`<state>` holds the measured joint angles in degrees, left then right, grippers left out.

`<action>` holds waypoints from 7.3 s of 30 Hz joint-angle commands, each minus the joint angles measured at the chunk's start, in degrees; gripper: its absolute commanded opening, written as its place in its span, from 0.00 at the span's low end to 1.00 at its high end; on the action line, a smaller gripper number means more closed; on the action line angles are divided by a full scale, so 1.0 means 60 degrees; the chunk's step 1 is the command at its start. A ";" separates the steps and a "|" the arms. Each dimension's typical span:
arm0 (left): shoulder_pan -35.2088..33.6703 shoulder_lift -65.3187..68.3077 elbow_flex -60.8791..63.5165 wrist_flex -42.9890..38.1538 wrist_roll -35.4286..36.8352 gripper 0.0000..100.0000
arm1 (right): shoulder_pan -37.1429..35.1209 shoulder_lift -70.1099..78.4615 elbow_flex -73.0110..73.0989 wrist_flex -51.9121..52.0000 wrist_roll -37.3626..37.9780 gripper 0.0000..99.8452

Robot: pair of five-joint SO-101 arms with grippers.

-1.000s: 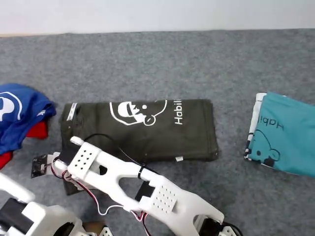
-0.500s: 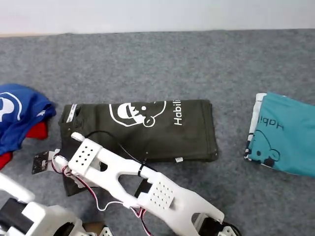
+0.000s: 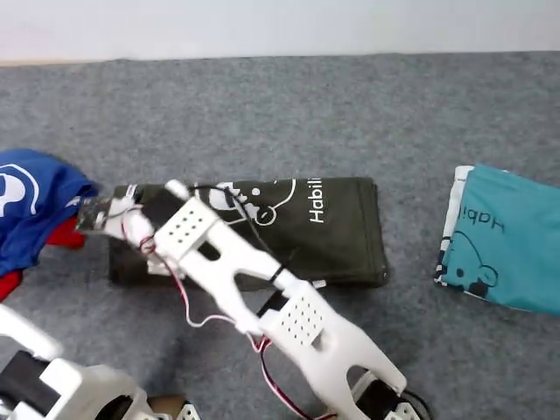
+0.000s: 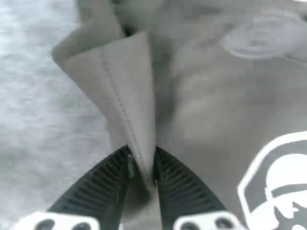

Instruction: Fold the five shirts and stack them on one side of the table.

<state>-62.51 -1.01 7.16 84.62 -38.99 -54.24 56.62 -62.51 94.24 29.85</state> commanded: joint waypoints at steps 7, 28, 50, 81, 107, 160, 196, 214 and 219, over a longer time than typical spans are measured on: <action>0.0879 -0.0147 -0.0022 -0.0132 -0.0015 0.08 | 0.0960 0.0227 -0.0527 -0.0842 0.0117 0.03; 0.0864 -0.0059 0.0022 -0.0103 0.0000 0.08 | 0.2220 0.0828 -0.1714 -0.1502 -0.0410 0.17; 0.0864 -0.0059 0.0022 -0.0132 0.0000 0.08 | 0.0579 0.2352 -0.2432 -0.1253 -0.0440 0.01; 0.1026 -0.0044 0.0022 -0.0352 -0.0044 0.08 | 0.1604 0.2103 -0.3824 -0.0623 -0.0835 0.17; 0.0674 -0.2974 0.0037 0.2227 0.0015 0.08 | 0.4901 -0.1267 -0.0337 0.1458 -0.4542 0.17; 0.1172 -0.2403 -0.0022 0.2403 -0.0015 0.08 | 0.7509 0.0388 0.0908 0.1414 -0.5758 0.01; 0.1407 -0.3106 -0.0652 0.2403 -0.0015 0.08 | 0.4593 -0.2996 0.2242 0.1209 -0.3516 0.01; 0.1538 -0.4029 -0.0359 0.2535 0.0000 0.08 | 0.2762 -0.2747 0.2242 -0.1370 -0.3692 0.01; 0.1495 -0.4044 0.0242 0.2520 0.0000 0.08 | 0.2396 -0.2469 0.2242 -0.1853 -0.3692 0.01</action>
<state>-53.54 -23.34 8.22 99.12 -39.16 -38.59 43.25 -48.70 85.36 8.04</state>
